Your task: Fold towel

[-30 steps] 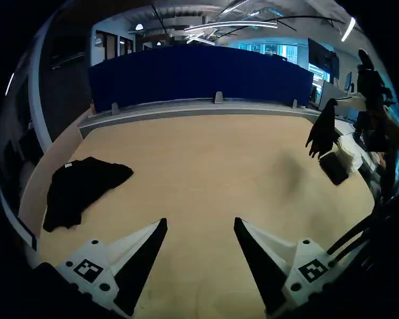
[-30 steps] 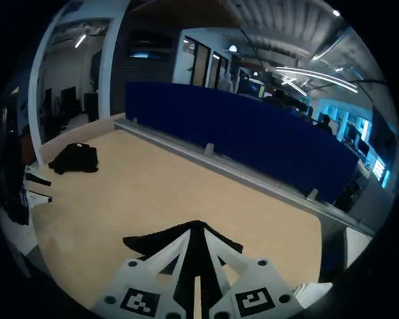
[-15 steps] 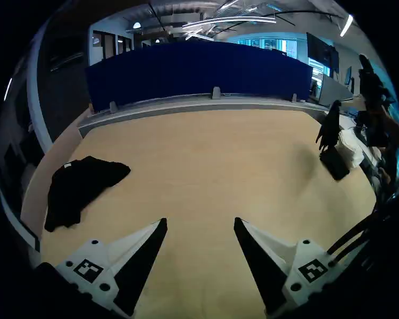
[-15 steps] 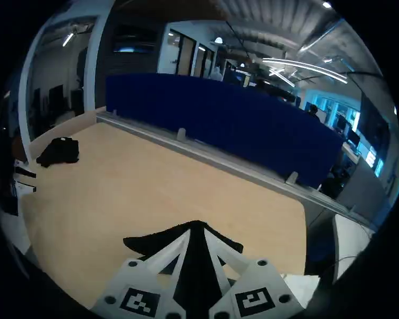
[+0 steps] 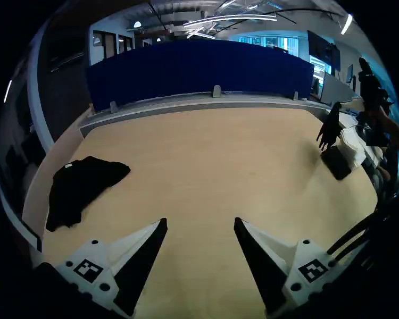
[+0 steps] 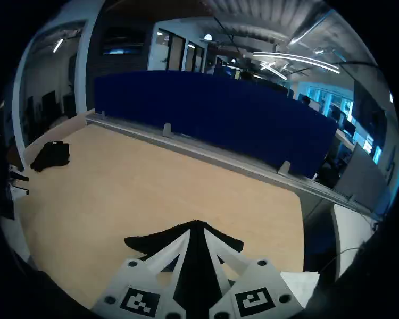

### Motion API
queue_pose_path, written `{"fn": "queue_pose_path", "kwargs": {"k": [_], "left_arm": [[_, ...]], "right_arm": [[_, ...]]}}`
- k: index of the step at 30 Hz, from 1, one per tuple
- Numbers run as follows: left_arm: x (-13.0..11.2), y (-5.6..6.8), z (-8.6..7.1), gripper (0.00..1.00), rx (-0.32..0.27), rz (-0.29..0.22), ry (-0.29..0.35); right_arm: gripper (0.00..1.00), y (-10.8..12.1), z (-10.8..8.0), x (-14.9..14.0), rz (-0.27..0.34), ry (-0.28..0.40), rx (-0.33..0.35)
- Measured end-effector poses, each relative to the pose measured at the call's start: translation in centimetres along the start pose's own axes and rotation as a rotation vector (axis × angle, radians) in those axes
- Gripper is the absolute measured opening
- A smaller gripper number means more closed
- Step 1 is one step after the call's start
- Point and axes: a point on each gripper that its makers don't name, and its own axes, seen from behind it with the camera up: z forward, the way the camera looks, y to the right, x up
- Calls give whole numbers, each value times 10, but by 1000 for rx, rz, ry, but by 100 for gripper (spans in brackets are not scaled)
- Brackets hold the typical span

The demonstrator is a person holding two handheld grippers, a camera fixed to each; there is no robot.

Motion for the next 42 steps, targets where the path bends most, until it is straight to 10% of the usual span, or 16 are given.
{"fn": "queue_pose_path", "kwargs": {"k": [15, 42], "left_arm": [[2, 6, 3, 94, -1, 7, -4], [9, 17, 2, 93, -25, 23, -1]], "right_arm": [[3, 14, 8, -19, 24, -32, -1], [2, 24, -41, -116, 139, -143, -34]]}}
